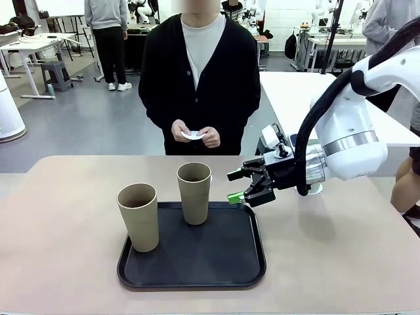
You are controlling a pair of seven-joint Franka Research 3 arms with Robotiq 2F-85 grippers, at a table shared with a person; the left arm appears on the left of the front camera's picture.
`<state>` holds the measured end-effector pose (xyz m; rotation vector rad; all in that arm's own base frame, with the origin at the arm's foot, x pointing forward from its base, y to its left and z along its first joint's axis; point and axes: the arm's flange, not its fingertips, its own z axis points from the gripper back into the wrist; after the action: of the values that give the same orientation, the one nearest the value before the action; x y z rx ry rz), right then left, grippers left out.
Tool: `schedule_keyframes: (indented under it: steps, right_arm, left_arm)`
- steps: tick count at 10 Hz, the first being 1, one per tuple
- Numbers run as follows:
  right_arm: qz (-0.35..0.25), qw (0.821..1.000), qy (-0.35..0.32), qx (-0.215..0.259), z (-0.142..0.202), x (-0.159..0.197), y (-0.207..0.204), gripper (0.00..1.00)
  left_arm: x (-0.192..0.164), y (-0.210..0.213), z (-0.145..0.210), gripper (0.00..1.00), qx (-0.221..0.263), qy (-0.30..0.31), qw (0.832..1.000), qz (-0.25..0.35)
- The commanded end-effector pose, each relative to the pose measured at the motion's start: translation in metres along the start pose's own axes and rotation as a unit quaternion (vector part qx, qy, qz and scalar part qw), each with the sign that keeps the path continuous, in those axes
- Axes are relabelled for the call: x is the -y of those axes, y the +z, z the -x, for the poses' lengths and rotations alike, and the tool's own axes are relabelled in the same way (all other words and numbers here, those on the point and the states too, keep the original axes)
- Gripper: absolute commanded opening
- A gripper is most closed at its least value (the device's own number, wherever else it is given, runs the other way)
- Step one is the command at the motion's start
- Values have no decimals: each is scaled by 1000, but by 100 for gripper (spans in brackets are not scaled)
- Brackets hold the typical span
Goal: Place coasters on the table and set cups on them.
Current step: Take one Reusable plastic cup from the Flat Tray and place it on a coaster set by the human.
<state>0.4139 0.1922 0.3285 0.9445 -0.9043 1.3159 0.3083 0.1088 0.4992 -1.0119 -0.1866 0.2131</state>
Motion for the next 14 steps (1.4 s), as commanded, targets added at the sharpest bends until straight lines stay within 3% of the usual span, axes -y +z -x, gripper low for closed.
schedule_keyframes:
  steps: [1, 6, 11, 14]
  right_arm:
    - [3, 1000, 7, 0, -6, -7, 5, 100]
    - [-15, 999, 26, 15, -5, 7, -5, 100]
    - [17, 999, -1, 36, 35, 36, -24, 100]
    - [7, 1000, -6, 18, 43, 39, -48, 100]
  left_arm:
    - [0, 1, 1, 100, 2, -3, 1000, 7]
    - [0, 1, 1, 100, 2, -3, 1000, 7]
    - [0, 1, 1, 100, 2, -3, 1000, 7]
    - [0, 1, 1, 100, 2, -3, 1000, 7]
